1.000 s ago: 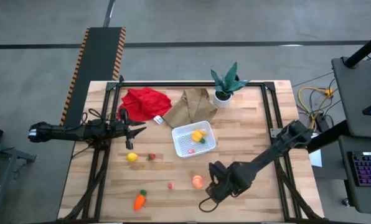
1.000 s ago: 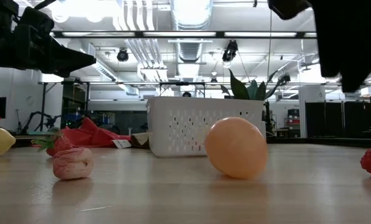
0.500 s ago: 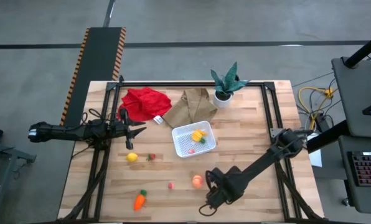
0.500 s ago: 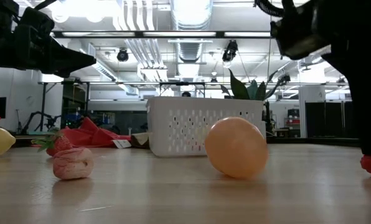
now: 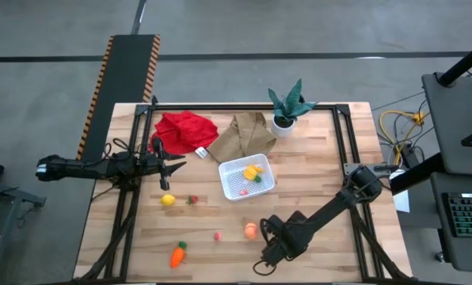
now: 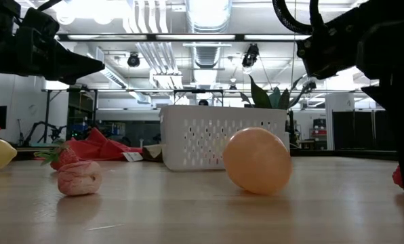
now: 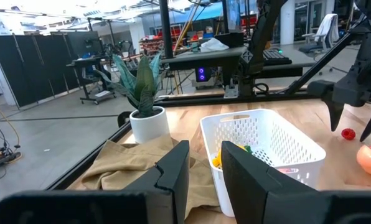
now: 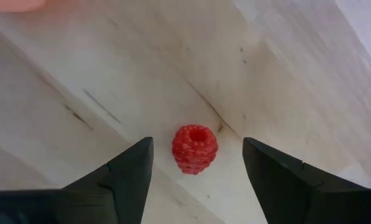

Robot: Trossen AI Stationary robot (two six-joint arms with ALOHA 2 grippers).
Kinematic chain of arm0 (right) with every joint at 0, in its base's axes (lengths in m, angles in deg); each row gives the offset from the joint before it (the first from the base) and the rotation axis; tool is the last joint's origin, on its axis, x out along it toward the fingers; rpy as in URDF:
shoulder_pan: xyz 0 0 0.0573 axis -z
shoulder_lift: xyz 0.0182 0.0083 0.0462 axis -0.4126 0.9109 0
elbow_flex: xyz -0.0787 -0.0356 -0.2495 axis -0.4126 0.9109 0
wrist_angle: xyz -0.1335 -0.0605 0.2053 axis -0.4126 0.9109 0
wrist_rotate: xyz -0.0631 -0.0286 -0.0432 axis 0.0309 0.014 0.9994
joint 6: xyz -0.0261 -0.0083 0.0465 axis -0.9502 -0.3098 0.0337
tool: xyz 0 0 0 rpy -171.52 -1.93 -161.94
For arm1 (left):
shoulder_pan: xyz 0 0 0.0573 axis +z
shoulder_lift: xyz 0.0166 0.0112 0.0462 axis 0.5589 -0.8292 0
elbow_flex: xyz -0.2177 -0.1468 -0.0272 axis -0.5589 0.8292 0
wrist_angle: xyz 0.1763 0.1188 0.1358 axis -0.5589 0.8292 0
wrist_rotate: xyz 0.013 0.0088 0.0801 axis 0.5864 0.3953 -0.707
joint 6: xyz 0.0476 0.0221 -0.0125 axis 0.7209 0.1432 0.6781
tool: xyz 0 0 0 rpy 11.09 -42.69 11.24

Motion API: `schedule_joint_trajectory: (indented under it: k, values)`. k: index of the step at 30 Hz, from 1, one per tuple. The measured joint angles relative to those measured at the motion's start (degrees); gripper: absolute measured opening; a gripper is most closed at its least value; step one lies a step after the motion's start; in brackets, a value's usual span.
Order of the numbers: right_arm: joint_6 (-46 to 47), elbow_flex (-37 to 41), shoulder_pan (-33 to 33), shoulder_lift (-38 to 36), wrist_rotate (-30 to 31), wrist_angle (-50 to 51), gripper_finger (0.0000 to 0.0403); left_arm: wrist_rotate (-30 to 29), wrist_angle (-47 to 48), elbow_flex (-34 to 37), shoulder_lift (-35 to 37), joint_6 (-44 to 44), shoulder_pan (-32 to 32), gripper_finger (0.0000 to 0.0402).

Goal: Pick and placing Produce into tupperware
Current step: Put the raspberry into the white bin

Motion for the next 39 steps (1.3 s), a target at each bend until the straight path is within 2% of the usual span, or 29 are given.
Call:
schedule_joint_trajectory:
  k: [17,33,39]
  values:
    - [-1.51,1.95,0.04,-0.36,0.03,-2.80,0.0180,0.02,0.00,0.00,-0.44,0.02,0.01,0.0080]
    - [-2.98,1.82,0.04,-0.31,0.01,-3.35,0.0100,0.02,0.00,0.00,-0.76,0.02,0.01,0.0080]
    - [-2.95,1.38,0.04,-0.37,-0.04,-2.72,0.0088,0.00,-0.01,0.00,-0.75,0.02,0.01,0.0080]
